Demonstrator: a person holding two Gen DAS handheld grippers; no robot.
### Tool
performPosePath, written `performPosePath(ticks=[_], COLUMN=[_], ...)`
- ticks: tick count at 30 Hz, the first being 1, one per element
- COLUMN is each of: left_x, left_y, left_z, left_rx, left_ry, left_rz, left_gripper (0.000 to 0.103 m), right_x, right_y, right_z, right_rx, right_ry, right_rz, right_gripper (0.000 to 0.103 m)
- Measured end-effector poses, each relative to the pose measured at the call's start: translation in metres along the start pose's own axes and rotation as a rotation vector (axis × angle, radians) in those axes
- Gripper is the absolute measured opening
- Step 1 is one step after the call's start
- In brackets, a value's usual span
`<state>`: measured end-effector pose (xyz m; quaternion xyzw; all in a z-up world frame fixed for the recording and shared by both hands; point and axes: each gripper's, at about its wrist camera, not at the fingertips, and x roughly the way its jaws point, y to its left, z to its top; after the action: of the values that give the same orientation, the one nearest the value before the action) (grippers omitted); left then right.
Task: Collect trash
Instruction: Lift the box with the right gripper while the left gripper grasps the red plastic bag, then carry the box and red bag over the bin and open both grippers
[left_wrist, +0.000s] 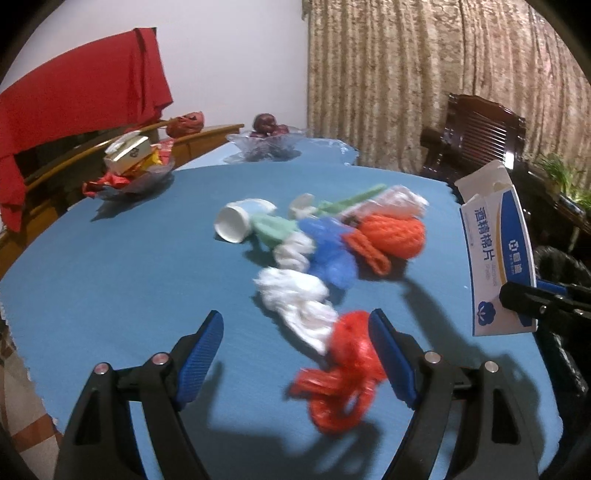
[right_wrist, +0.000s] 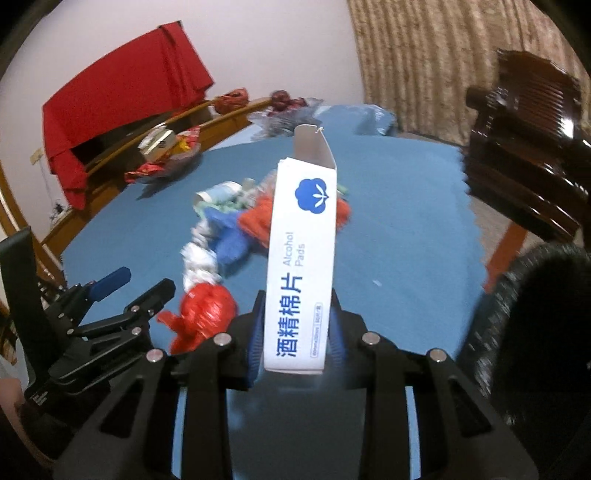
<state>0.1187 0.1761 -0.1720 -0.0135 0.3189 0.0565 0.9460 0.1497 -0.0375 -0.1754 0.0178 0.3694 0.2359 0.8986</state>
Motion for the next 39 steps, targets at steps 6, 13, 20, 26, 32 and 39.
performPosePath(ticks=[6,13,20,26,32,39], left_x=[0.006,0.023,-0.006,-0.031,-0.048,-0.060], left_y=[-0.029,-0.049,-0.049,-0.058,-0.081,-0.129], left_z=[-0.009,-0.017,-0.005,0.014,0.034,0.048], left_rx=[0.064,0.112,0.080,0.069,0.067,0.109], left_ry=[0.014,0.067,-0.006,-0.038,-0.061,-0.079], left_rz=[-0.037,-0.028,-0.061,-0.113,-0.190,-0.300], left_gripper=[0.072,0.030,0.026,0.025,0.025,0.025], right_x=[-0.005,-0.012,-0.031,-0.054,-0.089,-0.136], right_y=[-0.013,-0.019,-0.021,-0.024,-0.035,-0.073], right_z=[-0.014,-0.015,-0.014,-0.007,-0.004,-0.016], right_rx=[0.030,0.042,0.049,0.053,0.065,0.119], right_ry=[0.017,0.008,-0.030,-0.078,-0.135,-0.173], right_rz=[-0.036,-0.053,-0.064,-0.081,-0.123,-0.232], right_gripper=[0.030,0.030,0.030,0.030,0.030,0.030])
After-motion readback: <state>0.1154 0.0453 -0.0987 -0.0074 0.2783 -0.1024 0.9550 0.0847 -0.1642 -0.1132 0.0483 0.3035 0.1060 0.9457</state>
